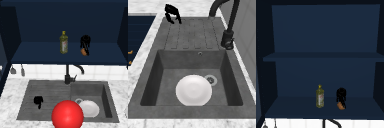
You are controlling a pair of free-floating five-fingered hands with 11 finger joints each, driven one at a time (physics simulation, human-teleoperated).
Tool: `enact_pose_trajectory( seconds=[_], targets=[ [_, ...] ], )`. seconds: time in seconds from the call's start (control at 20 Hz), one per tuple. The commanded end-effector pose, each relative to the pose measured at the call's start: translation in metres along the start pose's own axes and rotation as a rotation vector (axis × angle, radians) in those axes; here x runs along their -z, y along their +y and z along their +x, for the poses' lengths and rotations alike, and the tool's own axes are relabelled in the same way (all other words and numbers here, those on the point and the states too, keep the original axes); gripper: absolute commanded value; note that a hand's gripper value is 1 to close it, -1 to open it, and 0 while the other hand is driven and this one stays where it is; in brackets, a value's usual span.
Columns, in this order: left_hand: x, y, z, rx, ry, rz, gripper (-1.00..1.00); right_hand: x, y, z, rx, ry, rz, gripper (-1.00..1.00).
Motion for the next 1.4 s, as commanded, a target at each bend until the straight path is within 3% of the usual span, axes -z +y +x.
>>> enact_pose_trajectory(
  seconds=[0.0, 0.2, 0.4, 0.7, 0.85, 0.9, 0.95, 1.15, 1.35],
  targets=[
    [0.000, 0.000, 0.000, 0.000, 0.000, 0.000, 0.00, 0.003, -0.001, 0.008, -0.007, -0.010, 0.047, -1.00],
    [0.000, 0.000, 0.000, 0.000, 0.000, 0.000, 0.00, 0.006, 0.000, 0.014, -0.009, -0.012, 0.051, -1.00],
    [0.000, 0.000, 0.000, 0.000, 0.000, 0.000, 0.00, 0.013, 0.008, 0.011, -0.029, -0.018, 0.004, -1.00],
    [0.000, 0.000, 0.000, 0.000, 0.000, 0.000, 0.00, 0.026, 0.026, -0.001, -0.042, -0.009, -0.216, -1.00],
    [0.000, 0.000, 0.000, 0.000, 0.000, 0.000, 0.00, 0.034, 0.034, 0.002, -0.066, 0.000, -0.283, -1.00],
    [0.000, 0.000, 0.000, 0.000, 0.000, 0.000, 0.00, 0.034, 0.036, 0.002, -0.072, 0.003, -0.305, 1.00],
    [0.000, 0.000, 0.000, 0.000, 0.000, 0.000, 0.00, 0.034, 0.037, 0.006, -0.108, 0.011, -0.345, 1.00],
    [0.000, 0.000, 0.000, 0.000, 0.000, 0.000, 0.00, 0.026, 0.036, 0.007, -0.079, -0.014, -0.532, 1.00],
    [0.000, 0.000, 0.000, 0.000, 0.000, 0.000, 0.00, 0.016, 0.041, 0.007, -0.052, -0.025, -0.613, 1.00]
  ],
)
